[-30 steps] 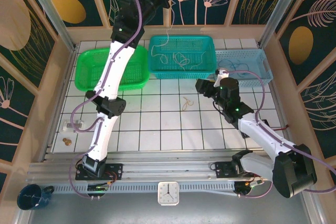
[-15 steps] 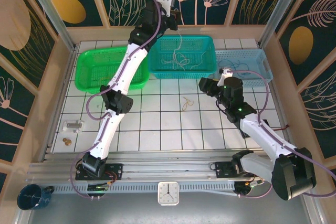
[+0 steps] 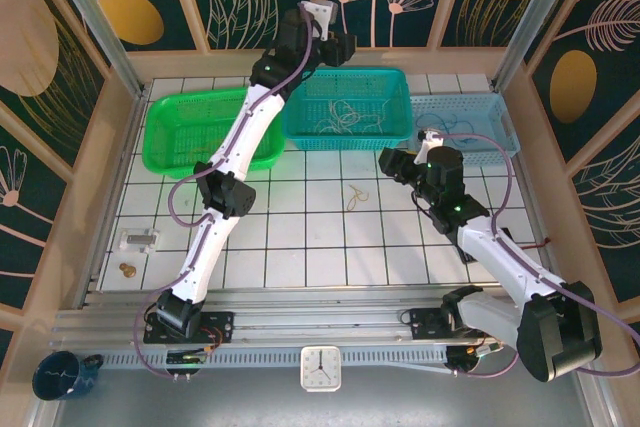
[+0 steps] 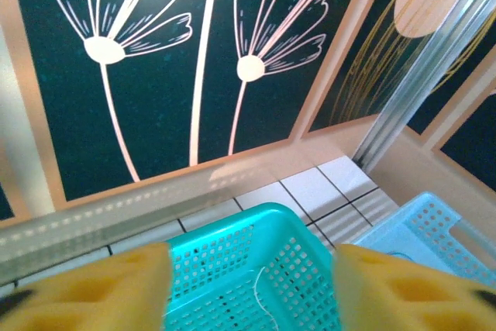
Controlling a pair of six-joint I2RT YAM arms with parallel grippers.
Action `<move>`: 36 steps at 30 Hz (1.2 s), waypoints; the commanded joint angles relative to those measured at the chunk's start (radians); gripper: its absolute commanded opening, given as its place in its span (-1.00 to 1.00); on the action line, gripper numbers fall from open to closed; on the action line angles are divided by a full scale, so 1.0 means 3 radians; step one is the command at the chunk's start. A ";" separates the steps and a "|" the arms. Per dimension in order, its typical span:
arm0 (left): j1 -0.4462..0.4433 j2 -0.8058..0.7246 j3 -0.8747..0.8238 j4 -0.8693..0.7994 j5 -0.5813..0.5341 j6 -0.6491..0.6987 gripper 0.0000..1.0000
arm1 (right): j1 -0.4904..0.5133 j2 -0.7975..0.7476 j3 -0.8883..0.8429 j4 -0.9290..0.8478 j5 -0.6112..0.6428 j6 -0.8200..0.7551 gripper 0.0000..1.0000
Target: Untangle the cables
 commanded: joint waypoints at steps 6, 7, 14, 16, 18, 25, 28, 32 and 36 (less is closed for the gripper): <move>-0.0020 -0.0395 0.0037 -0.0558 -0.0635 0.0114 0.98 | -0.0034 0.0142 -0.0033 0.0099 -0.0125 0.0030 0.29; -0.0020 -0.0431 0.0039 -0.0648 -0.0681 0.0123 0.98 | -0.0036 0.0165 -0.0033 0.0105 -0.0148 0.0014 0.29; -0.0005 -0.0882 -0.0286 -0.0932 -0.0865 0.0028 0.98 | -0.0023 0.0550 -0.0018 0.0065 -0.0367 -0.0221 0.29; 0.0006 -0.1095 -0.0522 -0.0986 -0.0882 0.0034 0.98 | -0.0003 0.0697 0.0011 0.0040 -0.0453 -0.0309 0.29; 0.0006 -0.1361 -0.0832 -0.1015 -0.0934 0.0089 0.98 | 0.0034 0.0879 0.0042 0.0033 -0.0552 -0.0406 0.30; 0.0006 -0.2418 -0.2397 -0.0714 -0.0939 0.0224 0.97 | 0.0350 0.1415 0.0234 0.0013 -0.0501 -0.0781 0.30; 0.0011 -0.3150 -0.3585 -0.0036 -0.0942 0.0163 0.98 | 0.0453 0.1566 0.0309 0.0001 -0.0357 -0.0848 0.30; 0.0029 -0.3927 -0.4861 0.0660 -0.0908 -0.0040 0.98 | 0.0488 0.1735 0.0377 0.0013 -0.0290 -0.0863 0.30; 0.0047 -0.4442 -0.5737 0.1007 -0.0917 -0.0247 0.98 | 0.0494 0.1892 0.0444 0.0010 -0.0254 -0.0893 0.26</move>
